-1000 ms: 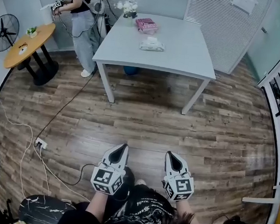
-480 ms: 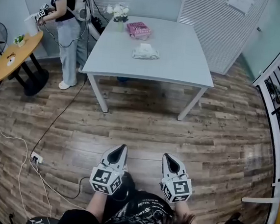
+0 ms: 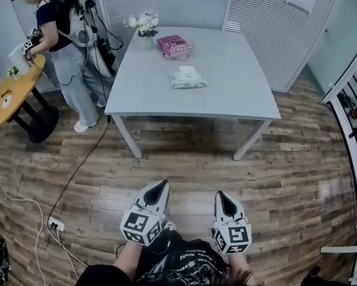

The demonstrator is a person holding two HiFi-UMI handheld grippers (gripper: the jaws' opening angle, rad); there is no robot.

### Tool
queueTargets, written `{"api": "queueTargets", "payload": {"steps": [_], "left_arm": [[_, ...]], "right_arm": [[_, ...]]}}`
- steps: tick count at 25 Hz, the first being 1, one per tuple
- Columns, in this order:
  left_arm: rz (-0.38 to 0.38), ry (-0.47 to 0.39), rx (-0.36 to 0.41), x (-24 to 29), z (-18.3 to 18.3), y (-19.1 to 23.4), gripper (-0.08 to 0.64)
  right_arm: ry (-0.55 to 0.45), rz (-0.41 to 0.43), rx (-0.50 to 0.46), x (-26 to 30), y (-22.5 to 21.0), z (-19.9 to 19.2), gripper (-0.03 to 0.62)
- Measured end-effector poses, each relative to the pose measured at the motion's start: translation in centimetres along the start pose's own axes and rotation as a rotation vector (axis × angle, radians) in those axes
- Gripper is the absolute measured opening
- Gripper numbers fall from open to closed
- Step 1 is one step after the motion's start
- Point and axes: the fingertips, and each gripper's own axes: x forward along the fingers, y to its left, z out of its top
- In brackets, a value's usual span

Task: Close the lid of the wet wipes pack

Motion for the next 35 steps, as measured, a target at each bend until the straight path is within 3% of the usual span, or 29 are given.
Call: {"api": "queueTargets", "payload": {"steps": [5, 13, 24, 35], "left_arm": [[-0.036, 0.015, 0.005, 0.9, 0.7, 2.5, 0.008], [-0.085, 0.05, -0.012, 3.2, 0.4, 3.8, 0.008], [0.067, -0.012, -0.044, 11.0, 4.0, 10.2, 0.008], [0.139, 0.04, -0.065, 22.9, 6.1, 13.6, 0.008]], "right_arm": [[-0.012, -0.023, 0.009, 3.1, 1.2, 0.9, -0.002], [0.02, 0.014, 0.033, 6.9, 1.3, 0.6, -0.002], [0.025, 0.113, 0.016, 19.2, -4.4, 3.3, -0.002], [0.081, 0.241, 0.012, 31.0, -11.9, 5.7, -0.002]]}}
